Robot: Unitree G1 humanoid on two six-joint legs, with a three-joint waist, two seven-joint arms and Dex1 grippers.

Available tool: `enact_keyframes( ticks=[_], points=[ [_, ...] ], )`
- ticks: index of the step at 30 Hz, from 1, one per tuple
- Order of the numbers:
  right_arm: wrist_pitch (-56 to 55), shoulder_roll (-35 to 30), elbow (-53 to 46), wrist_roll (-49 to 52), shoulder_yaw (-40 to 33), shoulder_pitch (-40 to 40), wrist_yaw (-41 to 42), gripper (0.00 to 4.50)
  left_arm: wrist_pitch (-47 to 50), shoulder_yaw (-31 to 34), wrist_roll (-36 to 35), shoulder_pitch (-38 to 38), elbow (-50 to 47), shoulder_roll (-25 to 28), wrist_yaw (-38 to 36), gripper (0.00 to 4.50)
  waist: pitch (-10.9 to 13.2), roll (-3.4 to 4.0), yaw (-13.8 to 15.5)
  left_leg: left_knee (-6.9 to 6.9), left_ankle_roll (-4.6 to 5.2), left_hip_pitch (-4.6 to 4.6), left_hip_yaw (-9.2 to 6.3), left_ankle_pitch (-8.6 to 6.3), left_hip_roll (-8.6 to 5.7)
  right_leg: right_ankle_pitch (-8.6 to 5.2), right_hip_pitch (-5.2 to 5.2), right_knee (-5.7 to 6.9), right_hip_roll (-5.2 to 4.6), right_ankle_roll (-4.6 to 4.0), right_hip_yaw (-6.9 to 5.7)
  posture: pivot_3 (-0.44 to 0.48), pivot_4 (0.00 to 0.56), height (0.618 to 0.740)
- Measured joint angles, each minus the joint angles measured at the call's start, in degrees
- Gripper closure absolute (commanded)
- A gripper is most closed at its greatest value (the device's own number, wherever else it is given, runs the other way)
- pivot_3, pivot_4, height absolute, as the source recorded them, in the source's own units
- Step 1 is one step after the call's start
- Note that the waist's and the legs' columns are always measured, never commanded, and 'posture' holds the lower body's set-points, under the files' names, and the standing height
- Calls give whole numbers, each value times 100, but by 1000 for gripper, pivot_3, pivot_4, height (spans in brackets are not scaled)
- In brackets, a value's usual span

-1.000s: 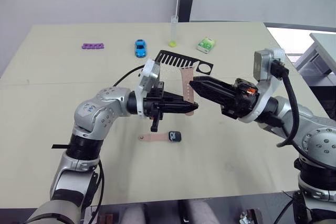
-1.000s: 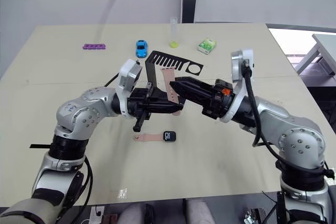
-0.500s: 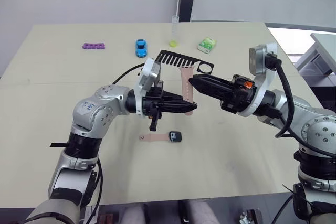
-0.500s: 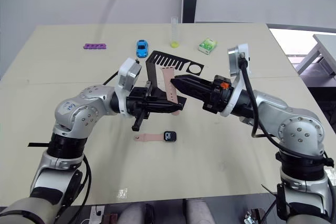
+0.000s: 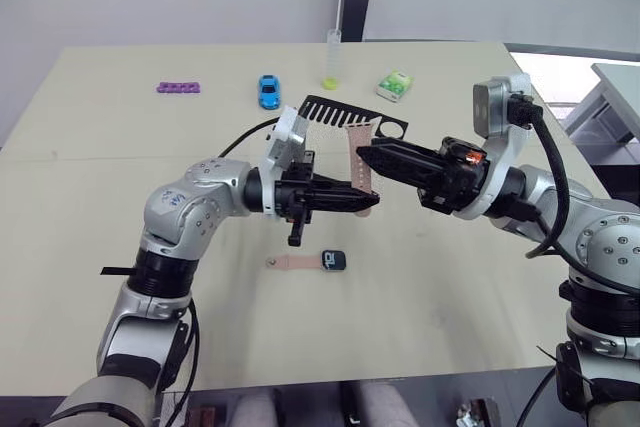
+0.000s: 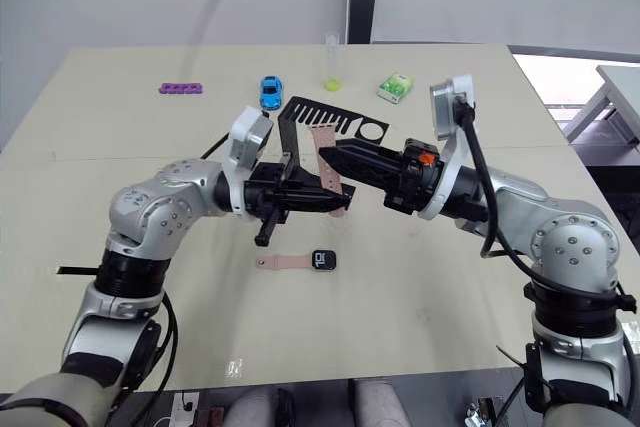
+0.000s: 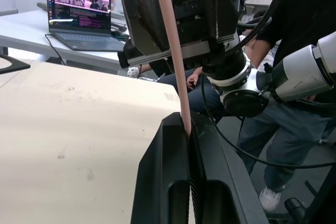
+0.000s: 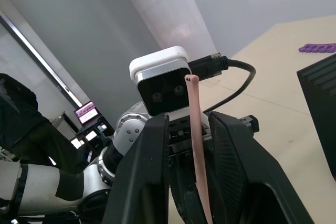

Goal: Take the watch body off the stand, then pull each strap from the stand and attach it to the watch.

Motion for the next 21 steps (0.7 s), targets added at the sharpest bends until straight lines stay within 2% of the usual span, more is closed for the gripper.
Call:
enact_keyframes(
  ticks=[21],
  points=[
    [-6,73,-60,-13,9,0,-71,3214,-20,-3,-5,203,-211,17,33,4500,0,0,-8,0,0,0,0,0,1,0,-1,0,0,0,0,0,150,740]
  ],
)
